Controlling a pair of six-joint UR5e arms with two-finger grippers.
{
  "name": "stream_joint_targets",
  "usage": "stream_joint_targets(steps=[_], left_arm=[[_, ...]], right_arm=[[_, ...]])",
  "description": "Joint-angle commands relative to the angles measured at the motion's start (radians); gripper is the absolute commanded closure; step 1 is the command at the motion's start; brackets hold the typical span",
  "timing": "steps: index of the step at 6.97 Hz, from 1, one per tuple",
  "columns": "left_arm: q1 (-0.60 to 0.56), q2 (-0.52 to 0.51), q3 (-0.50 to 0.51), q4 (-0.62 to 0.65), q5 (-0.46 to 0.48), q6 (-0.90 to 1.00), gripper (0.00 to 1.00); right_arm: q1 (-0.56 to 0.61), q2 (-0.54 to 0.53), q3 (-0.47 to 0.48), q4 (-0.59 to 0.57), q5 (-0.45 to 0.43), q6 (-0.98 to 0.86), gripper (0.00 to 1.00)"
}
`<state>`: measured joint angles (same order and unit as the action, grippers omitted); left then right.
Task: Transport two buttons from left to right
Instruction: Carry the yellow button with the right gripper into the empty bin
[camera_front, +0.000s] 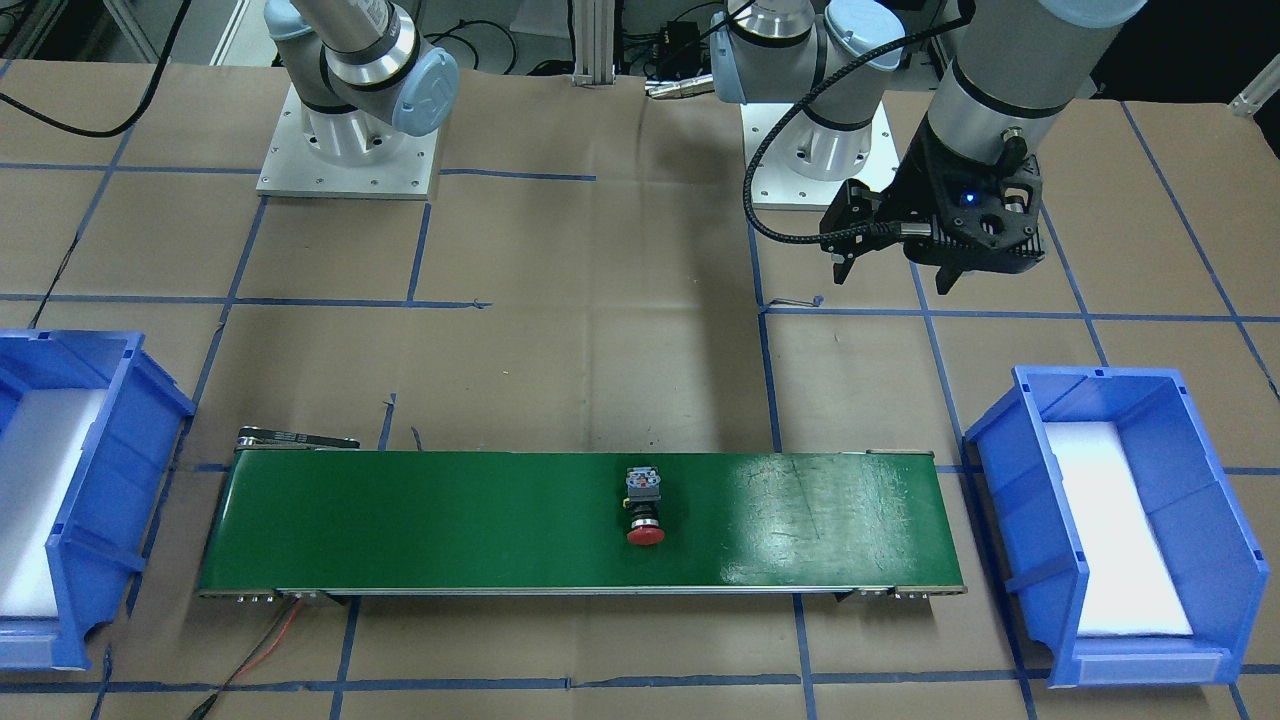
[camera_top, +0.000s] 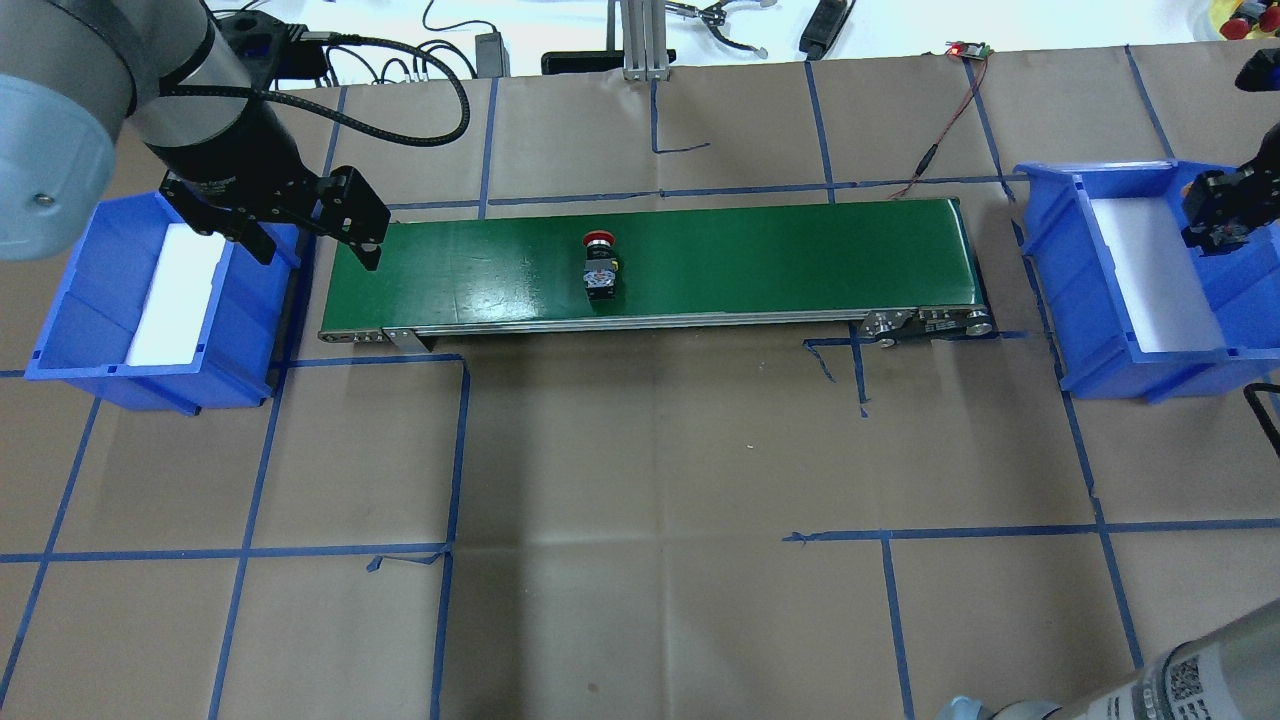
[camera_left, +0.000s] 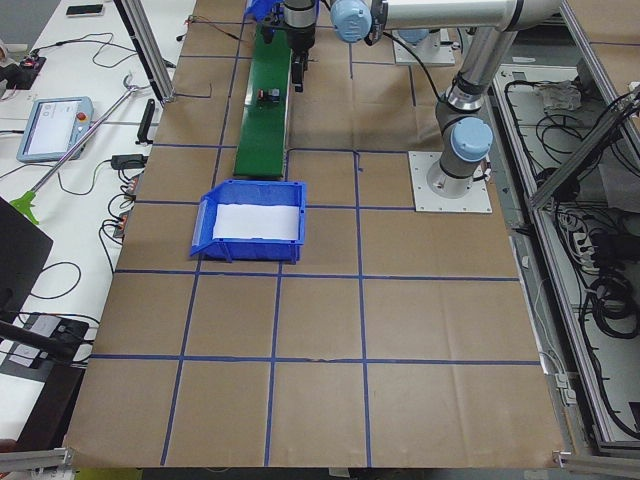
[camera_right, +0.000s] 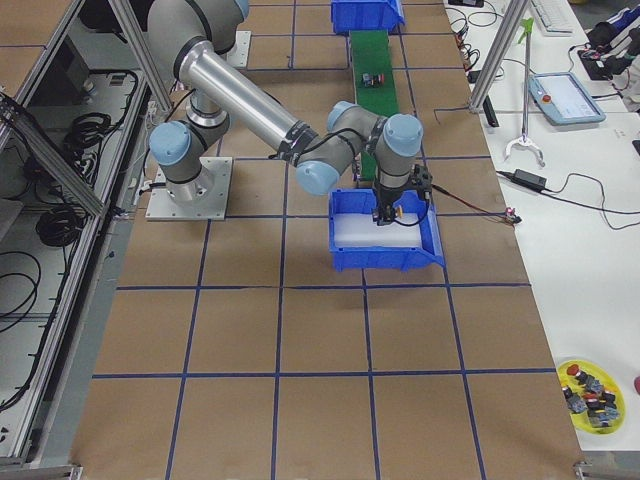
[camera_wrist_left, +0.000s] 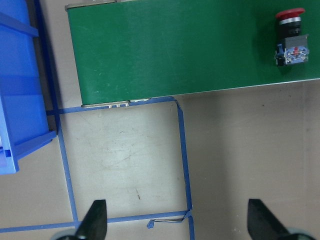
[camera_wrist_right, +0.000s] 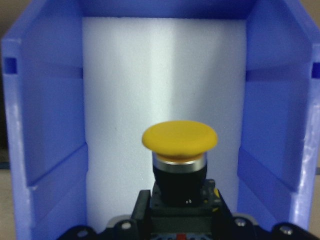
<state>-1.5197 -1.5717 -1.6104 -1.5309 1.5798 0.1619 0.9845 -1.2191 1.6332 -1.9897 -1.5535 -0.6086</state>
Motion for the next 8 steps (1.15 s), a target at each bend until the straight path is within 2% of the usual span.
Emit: stream_joint_targets(steps=[1, 4, 5, 6, 7, 8], left_arm=[[0.0, -0.001, 0.001, 0.0, 0.0, -0.002, 0.0], [0.0, -0.001, 0.001, 0.0, -0.001, -0.002, 0.0], [0.0, -0.001, 0.001, 0.0, -0.001, -0.002, 0.0], [0.0, -0.001, 0.001, 0.0, -0.001, -0.002, 0.0], [0.0, -0.001, 0.001, 0.0, -0.001, -0.002, 0.0], [0.001, -0.001, 0.001, 0.0, -0.001, -0.002, 0.0]], right_arm=[[-0.009, 0.01, 0.165, -0.171, -0.004, -0.016, 0.95], [-0.009, 0.012, 0.209, -0.186, -0.02, -0.011, 0.94], [-0.009, 0.012, 0.226, -0.186, -0.031, -0.011, 0.9], [-0.009, 0.013, 0.218, -0.193, -0.048, -0.013, 0.23], [-0.009, 0.012, 0.217, -0.196, -0.045, -0.013, 0.01], [-0.009, 0.012, 0.215, -0.195, -0.045, -0.013, 0.01]])
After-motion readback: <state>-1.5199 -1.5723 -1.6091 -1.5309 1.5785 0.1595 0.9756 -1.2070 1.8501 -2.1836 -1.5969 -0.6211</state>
